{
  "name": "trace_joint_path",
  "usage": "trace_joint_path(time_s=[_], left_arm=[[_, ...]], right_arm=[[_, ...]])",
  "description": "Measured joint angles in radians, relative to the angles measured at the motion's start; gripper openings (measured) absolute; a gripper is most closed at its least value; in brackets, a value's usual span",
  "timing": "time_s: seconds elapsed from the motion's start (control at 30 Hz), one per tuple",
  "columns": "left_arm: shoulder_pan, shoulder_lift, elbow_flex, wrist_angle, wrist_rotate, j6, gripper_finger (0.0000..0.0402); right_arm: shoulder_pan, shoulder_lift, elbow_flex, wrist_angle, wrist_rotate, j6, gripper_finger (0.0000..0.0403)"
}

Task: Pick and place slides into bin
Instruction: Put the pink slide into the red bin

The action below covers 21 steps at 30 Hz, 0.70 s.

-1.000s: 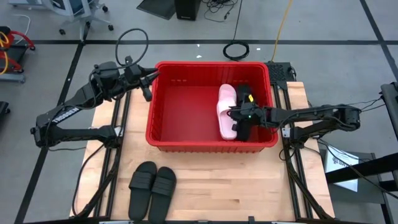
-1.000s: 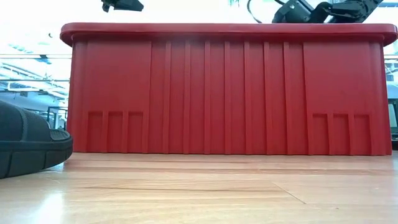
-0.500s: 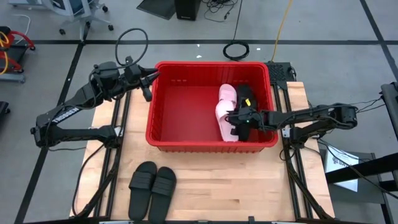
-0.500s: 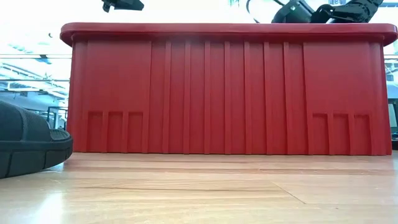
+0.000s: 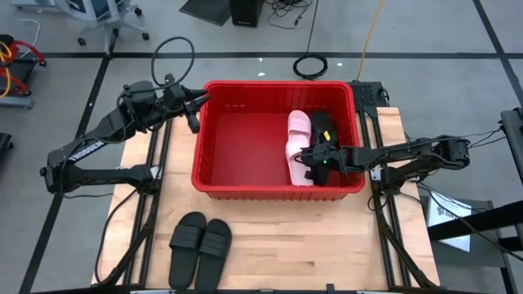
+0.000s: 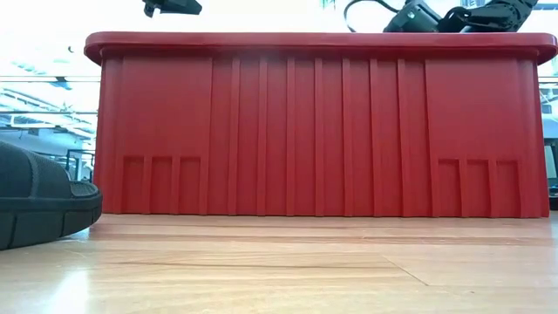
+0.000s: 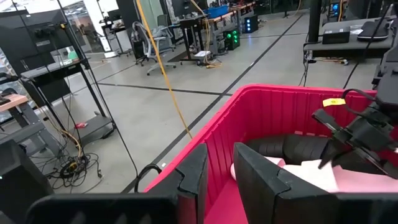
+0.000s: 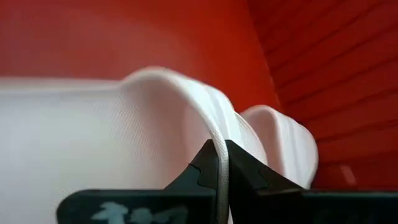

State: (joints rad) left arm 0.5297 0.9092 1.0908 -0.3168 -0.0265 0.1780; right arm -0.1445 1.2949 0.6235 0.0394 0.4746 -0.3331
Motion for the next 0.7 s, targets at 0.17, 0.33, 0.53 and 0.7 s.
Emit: trace_joint_path(time_s=[0.17,0.33,0.53,0.7], left_arm=[[0.000,0.000,0.000,0.001,0.000,0.003,0.0081],[0.000,0.000,0.000,0.000,0.001,0.001,0.0081],[0.000,0.000,0.000,-0.001,0.001,-0.004,0.0081],[0.000,0.000,0.000,-0.001,0.001,0.000,0.0081]], right_arm=[[-0.041,0.000,0.000,0.005,0.015,-0.035,0.0002],[-0.086,-0.001,0.001,0.000,-0.061,-0.044,0.0002],[-0.090,-0.001,0.002,-0.003,-0.062,-0.067,0.0021],[-0.090,-0.001,0.002,-0.006,-0.064,-0.072,0.0051]])
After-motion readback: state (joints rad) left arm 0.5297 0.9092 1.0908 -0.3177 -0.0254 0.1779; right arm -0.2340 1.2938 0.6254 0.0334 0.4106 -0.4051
